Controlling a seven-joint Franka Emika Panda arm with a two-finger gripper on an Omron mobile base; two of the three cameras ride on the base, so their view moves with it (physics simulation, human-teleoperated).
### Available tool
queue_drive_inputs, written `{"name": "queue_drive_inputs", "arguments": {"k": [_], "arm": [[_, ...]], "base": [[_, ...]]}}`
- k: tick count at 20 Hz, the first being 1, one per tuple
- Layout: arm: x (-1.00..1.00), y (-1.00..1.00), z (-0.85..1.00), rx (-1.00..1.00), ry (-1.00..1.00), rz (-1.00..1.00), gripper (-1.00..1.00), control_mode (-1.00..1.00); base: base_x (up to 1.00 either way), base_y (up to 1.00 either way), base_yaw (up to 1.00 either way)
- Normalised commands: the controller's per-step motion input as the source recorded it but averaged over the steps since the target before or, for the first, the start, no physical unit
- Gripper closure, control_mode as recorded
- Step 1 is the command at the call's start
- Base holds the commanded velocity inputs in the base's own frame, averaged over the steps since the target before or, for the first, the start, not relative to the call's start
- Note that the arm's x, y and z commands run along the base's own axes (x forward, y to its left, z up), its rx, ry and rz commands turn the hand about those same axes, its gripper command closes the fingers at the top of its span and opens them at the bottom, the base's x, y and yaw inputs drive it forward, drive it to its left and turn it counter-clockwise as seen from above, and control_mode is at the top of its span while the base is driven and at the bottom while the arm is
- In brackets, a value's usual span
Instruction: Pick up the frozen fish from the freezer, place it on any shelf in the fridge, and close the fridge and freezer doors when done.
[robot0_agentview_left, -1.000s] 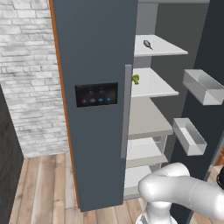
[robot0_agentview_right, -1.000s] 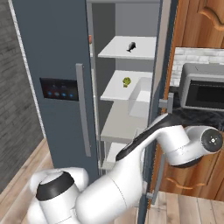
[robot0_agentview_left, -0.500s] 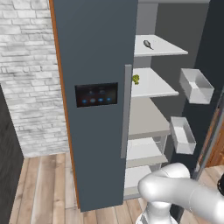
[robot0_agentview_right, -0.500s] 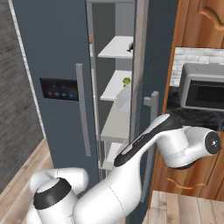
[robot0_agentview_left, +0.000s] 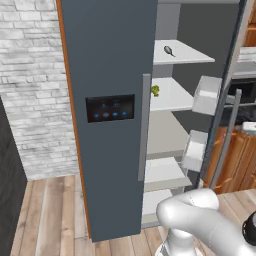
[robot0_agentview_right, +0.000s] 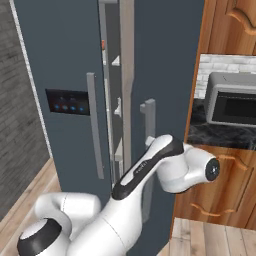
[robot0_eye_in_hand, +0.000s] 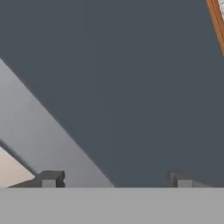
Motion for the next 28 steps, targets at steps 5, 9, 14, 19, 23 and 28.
{"name": "queue_drive_inputs", "arguments": {"k": [5,9,14,19,23,28], "arm": [[0.32,0.93,0.13,0.21,-0.12,0.0,-1.0,-1.0],[0.42,0.79,0.2,0.15,-0.07,0.0,-1.0,-1.0],[0.63,0.51,0.32,0.12,-0.01,-0.04,-1.0,-1.0],[0.65,0.3,0.52,0.14,0.0,-0.09,-1.0,-1.0],[0.64,0.23,0.44,0.12,0.0,-0.1,-1.0,-1.0],[0.73,0.13,0.33,0.01,0.0,-0.14,-1.0,-1.0]], "base": [[0.0,0.0,0.0],[0.0,0.0,0.0],[0.0,0.0,0.0],[0.0,0.0,0.0],[0.0,0.0,0.0],[0.0,0.0,0.0]]}}
